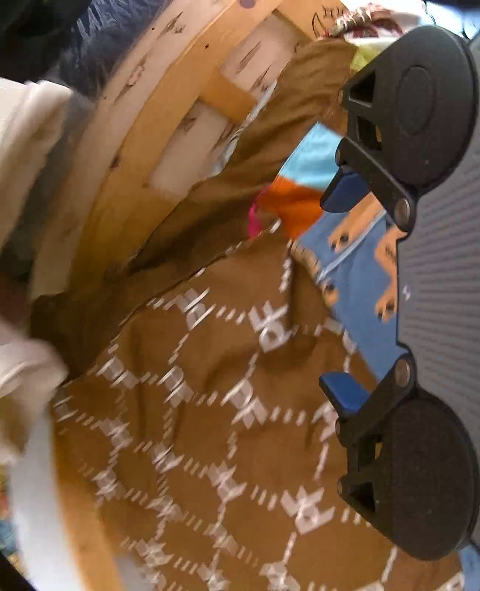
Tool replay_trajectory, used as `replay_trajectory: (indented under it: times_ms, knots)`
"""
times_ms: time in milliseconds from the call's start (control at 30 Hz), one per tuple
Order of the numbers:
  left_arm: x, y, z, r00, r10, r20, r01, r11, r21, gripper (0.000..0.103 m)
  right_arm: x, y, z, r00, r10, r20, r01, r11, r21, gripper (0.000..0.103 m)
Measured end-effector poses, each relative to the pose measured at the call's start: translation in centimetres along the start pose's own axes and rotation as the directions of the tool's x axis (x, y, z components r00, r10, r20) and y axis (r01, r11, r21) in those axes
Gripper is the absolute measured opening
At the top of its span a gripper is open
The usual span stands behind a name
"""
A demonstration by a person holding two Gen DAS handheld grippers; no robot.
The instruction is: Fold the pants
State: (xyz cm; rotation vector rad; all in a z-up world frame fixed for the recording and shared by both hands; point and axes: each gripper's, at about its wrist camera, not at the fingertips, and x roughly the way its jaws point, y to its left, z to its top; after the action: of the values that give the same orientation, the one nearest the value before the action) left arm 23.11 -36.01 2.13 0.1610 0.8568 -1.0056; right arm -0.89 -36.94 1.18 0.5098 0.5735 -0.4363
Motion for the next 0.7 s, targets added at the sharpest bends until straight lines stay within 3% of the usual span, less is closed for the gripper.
replay_trajectory:
  times_ms: [100, 233, 400, 467, 567, 700]
  knots:
    - [1.8, 0.0, 0.1, 0.999, -0.009, -0.037, 0.008, 0.999, -0.033, 0.096, 0.0, -0.7, 0.2, 1.000, -0.001, 0.015, 0.000, 0.999, 0.053, 0.069]
    - [3.4, 1.1, -0.5, 0.995, 0.014, -0.096, -0.025, 0.993, -0.112, 0.096, 0.2, -1.7, 0.5, 0.999, -0.025, 0.031, 0.021, 0.993, 0.117, 0.054]
    - [3.3, 2.8, -0.6, 0.993, -0.028, -0.116, -0.002, 0.969, -0.248, 0.098, 0.4, -1.9, 0.3, 0.999, -0.033, 0.042, 0.029, 0.994, 0.104, 0.041]
    - [2.8, 3.1, -0.4, 0.992, -0.058, -0.116, 0.024, 0.960, -0.278, 0.098, 0.3, -2.1, 0.1, 0.998, -0.039, 0.048, 0.033, 0.994, 0.109, 0.023]
    - [1.7, 3.4, -0.1, 0.984, -0.136, -0.118, 0.091, 0.942, -0.322, 0.098, 0.2, -1.5, -0.1, 0.996, -0.061, 0.065, 0.059, 0.998, 0.036, 0.015]
    - [0.7, 2.9, 0.6, 0.970, -0.211, -0.120, 0.163, 0.932, -0.324, 0.097, -0.2, 1.6, -0.7, 0.989, -0.093, 0.114, 0.115, 0.972, -0.204, 0.013]
